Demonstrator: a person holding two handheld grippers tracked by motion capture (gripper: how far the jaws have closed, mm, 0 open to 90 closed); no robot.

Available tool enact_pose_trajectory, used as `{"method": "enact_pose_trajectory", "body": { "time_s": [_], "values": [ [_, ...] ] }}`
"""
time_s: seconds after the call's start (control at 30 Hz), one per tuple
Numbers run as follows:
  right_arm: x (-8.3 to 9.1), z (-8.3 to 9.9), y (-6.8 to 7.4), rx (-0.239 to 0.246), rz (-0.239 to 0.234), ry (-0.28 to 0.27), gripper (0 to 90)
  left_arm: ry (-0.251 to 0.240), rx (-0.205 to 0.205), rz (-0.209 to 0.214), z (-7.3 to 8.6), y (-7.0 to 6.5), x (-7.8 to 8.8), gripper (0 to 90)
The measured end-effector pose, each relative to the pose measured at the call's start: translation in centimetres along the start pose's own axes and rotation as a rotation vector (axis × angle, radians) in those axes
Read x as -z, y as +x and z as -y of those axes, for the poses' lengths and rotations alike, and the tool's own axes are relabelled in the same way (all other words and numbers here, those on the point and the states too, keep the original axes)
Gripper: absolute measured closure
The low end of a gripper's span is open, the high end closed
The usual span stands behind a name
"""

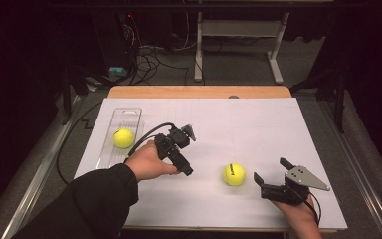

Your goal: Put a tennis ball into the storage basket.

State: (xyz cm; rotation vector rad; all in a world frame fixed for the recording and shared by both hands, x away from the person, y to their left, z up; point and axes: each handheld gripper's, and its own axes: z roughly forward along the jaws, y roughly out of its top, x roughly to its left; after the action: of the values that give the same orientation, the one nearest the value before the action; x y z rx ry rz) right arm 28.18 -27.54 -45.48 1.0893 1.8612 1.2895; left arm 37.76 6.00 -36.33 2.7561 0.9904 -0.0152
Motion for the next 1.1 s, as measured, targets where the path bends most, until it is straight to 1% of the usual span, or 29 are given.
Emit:
{"method": "enact_pose_trajectory", "body": {
  "time_s": [0.13,0.2,0.27,0.3,0.37,0.4,0.47,0.6,0.63,0.67,0.7,0.77,0.93,1.0,1.1],
  "values": [
    [0.0,-0.3,0.2,-0.008,-0.018,0.01,0.9,0.007,-0.009,0.011,0.0,0.3,0.0,0.6],
    [-0.1,-0.6,0.4,-0.005,-0.027,0.012,0.9,0.004,-0.006,0.012,0.1,0.5,0.0,0.6],
    [-0.2,-0.9,0.6,-0.006,-0.043,0.006,0.8,-0.009,0.007,0.007,0.3,0.6,0.1,0.6],
    [-0.3,-1.1,0.9,-0.006,-0.053,0.007,0.6,-0.005,0.01,-0.001,0.4,0.7,0.1,0.6],
    [-0.7,-1.5,1.4,0.009,-0.079,0.014,0.1,0.0,0.023,-0.006,0.6,1.0,-0.1,0.6],
    [-0.9,-1.7,1.6,0.01,-0.087,0.018,0.0,-0.006,0.031,-0.007,0.7,1.1,-0.2,0.6],
    [-1.4,-2.1,2.2,0.016,-0.122,0.022,0.0,0.004,0.028,0.001,0.9,1.2,-0.3,0.6],
    [-2.8,-2.6,3.6,0.046,-0.161,0.049,0.0,0.019,0.03,0.004,1.0,1.2,-0.6,0.6],
    [-3.2,-2.6,3.9,0.056,-0.168,0.062,0.1,0.024,0.03,0.004,1.0,1.2,-0.6,0.6],
    [-3.9,-2.6,4.4,0.077,-0.178,0.093,0.1,0.021,0.031,0.002,1.0,1.3,-0.7,0.6],
    [-3.9,-2.6,4.4,0.077,-0.178,0.093,0.1,0.024,0.031,0.002,0.9,1.3,-0.7,0.6],
    [-4.6,-2.5,4.9,0.095,-0.181,0.127,0.2,0.028,0.029,0.007,0.9,1.3,-0.7,0.6],
    [-5.6,-2.1,5.1,0.087,-0.2,0.206,4.3,0.024,0.028,0.009,0.9,1.2,-0.6,0.6],
    [-5.7,-1.9,5.0,0.082,-0.209,0.24,7.6,0.021,0.033,0.009,1.0,1.2,-0.6,0.6],
    [-5.9,-1.5,4.8,0.071,-0.22,0.27,14.8,0.024,0.031,0.011,1.0,1.3,-0.6,0.6]
  ]
}}
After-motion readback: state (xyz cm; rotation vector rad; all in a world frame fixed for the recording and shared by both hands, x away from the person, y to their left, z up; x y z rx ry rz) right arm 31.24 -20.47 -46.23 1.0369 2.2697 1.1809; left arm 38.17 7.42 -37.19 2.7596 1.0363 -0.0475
